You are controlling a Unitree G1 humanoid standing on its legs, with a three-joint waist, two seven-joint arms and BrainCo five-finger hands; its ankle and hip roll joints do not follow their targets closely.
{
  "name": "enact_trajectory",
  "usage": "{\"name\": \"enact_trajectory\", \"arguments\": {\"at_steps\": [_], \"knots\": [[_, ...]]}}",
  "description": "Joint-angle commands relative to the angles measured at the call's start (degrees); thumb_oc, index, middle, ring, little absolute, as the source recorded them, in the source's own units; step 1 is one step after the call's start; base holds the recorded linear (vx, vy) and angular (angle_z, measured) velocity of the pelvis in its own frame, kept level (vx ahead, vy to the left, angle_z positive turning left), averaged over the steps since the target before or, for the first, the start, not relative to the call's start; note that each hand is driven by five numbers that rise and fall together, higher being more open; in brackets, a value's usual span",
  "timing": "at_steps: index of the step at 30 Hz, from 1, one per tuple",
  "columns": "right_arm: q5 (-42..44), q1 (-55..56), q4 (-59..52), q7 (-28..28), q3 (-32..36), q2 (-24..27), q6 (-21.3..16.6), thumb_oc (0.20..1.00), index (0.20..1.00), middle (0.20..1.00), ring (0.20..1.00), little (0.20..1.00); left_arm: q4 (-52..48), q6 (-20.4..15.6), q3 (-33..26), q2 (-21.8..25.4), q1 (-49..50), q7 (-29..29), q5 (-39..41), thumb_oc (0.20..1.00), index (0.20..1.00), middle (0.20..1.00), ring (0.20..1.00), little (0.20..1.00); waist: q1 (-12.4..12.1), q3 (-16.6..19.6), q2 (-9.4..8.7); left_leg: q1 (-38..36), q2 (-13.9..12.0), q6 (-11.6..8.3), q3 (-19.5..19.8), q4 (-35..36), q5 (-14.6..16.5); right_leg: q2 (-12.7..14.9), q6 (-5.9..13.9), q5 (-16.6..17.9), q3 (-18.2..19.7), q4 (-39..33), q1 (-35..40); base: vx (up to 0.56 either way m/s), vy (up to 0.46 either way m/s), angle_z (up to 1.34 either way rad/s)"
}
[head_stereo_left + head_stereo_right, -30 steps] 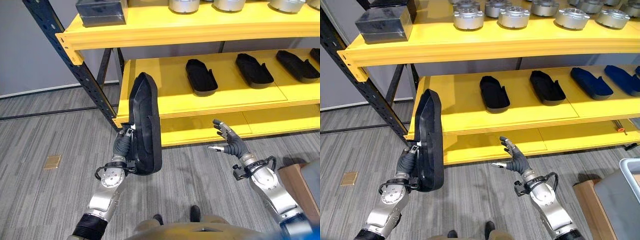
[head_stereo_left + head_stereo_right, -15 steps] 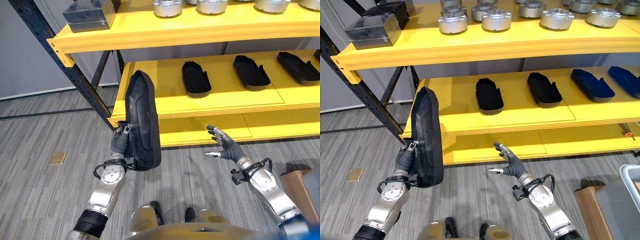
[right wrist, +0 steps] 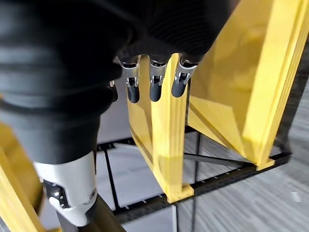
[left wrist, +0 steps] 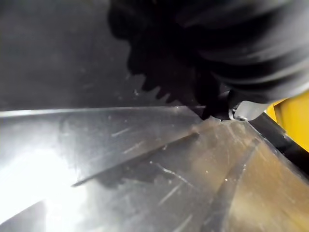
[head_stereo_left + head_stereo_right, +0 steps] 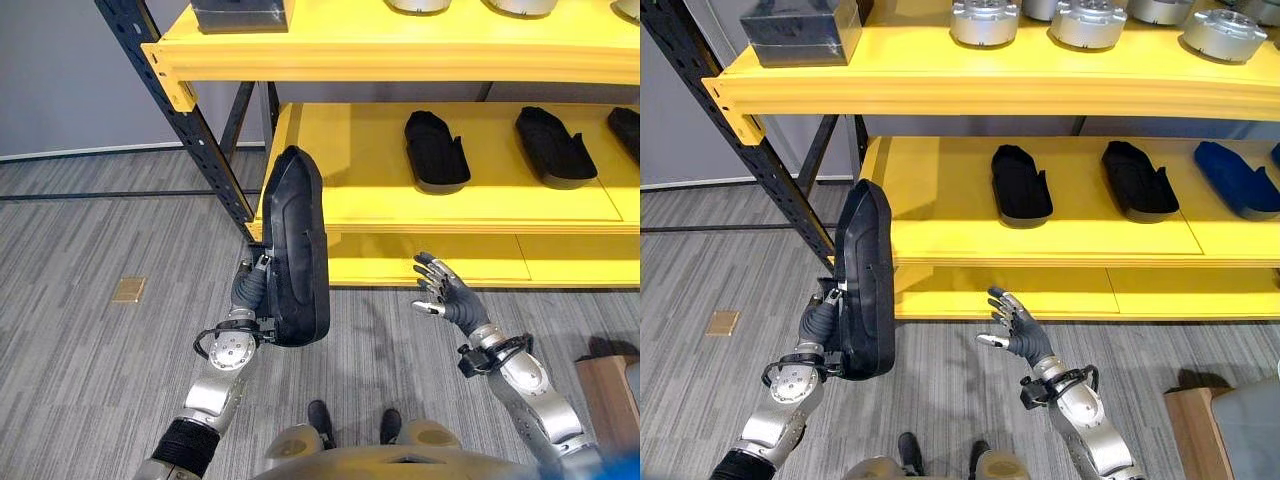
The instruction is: Move parts from the plastic box to the shelf.
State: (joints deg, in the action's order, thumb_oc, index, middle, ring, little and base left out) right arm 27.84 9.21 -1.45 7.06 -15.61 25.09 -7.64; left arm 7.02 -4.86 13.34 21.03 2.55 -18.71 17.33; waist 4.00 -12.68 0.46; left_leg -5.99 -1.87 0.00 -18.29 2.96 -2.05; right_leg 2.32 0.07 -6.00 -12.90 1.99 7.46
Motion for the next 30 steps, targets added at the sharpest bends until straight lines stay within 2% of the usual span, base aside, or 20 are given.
{"name": "enact_trajectory", "arguments": {"at_steps": [1, 9, 23, 28, 29, 30], "knots": [[1.9, -0.4, -3.5, 1.2, 0.6, 0.0, -2.5, 1.0, 1.0, 1.0, 1.0, 1.0, -1.5, -5.1, -1.9, 0.6, -1.5, 0.4, -0.3, 0.2, 0.2, 0.2, 0.2, 0.2, 0.9, 3.4, -2.5, 0.0, -1.3, -1.53, 0.4, -2.1, 0.4, 0.6, 3.12, 6.7, 1.0, -3.8, -0.2, -0.01, 0.015, -0.03], [1.5, -0.7, -3.6, 3.2, 0.0, 0.2, -1.3, 1.0, 1.0, 1.0, 1.0, 1.0, -1.4, -5.6, -1.7, 1.1, -1.0, 0.6, 0.4, 0.2, 0.2, 0.2, 0.2, 0.2, 0.8, 3.6, -2.65, -0.6, -1.3, -1.29, 0.0, -2.0, 0.7, 0.6, 2.93, 6.5, 0.9, -3.7, 0.0, 0.0, 0.002, -0.01], [2.2, 0.0, -5.2, 1.7, 0.4, -0.3, -5.6, 1.0, 1.0, 1.0, 1.0, 1.0, -1.2, -5.2, -1.5, 0.7, -0.5, -0.5, 0.7, 0.2, 0.2, 0.2, 0.2, 0.2, 1.5, 4.2, -2.12, -1.5, -0.9, -0.98, -0.4, -0.6, 0.8, 0.5, 3.17, 7.0, 1.5, -4.5, 0.0, 0.0, 0.003, -0.01], [5.7, 0.3, -5.3, 2.4, 0.1, -1.2, -4.1, 1.0, 1.0, 1.0, 1.0, 1.0, -1.9, -5.1, -1.4, 0.7, 0.2, -1.7, 0.9, 0.2, 0.2, 0.2, 0.2, 0.2, 1.5, 4.1, -1.91, -1.0, -0.8, -0.89, -0.6, -0.8, 1.0, 0.6, 3.18, 6.9, 1.4, -4.3, -0.5, -0.03, 0.012, -0.05], [3.6, -8.5, -3.0, 14.1, -4.7, -1.0, -0.2, 1.0, 1.0, 1.0, 1.0, 1.0, -1.3, -6.7, -3.9, 0.5, -9.0, 0.2, 2.6, 0.2, 0.2, 0.2, 0.2, 0.2, -2.5, 8.4, -1.8, -0.6, 1.5, -0.38, 6.4, 2.0, 1.7, 3.6, 6.11, 10.9, -0.9, -6.9, -2.3, 0.0, 0.0, 0.0], [3.3, -8.4, -3.0, 14.2, -4.7, -1.3, -0.2, 1.0, 1.0, 1.0, 1.0, 1.0, -1.6, -6.2, -3.7, -0.2, -8.8, 0.3, 2.7, 0.2, 0.2, 0.2, 0.2, 0.2, -2.6, 8.8, -1.88, -0.5, 1.4, -0.52, 6.6, 2.0, 1.9, 3.5, 6.06, 10.6, -0.7, -7.0, -2.3, 0.0, 0.0, 0.0]]}}
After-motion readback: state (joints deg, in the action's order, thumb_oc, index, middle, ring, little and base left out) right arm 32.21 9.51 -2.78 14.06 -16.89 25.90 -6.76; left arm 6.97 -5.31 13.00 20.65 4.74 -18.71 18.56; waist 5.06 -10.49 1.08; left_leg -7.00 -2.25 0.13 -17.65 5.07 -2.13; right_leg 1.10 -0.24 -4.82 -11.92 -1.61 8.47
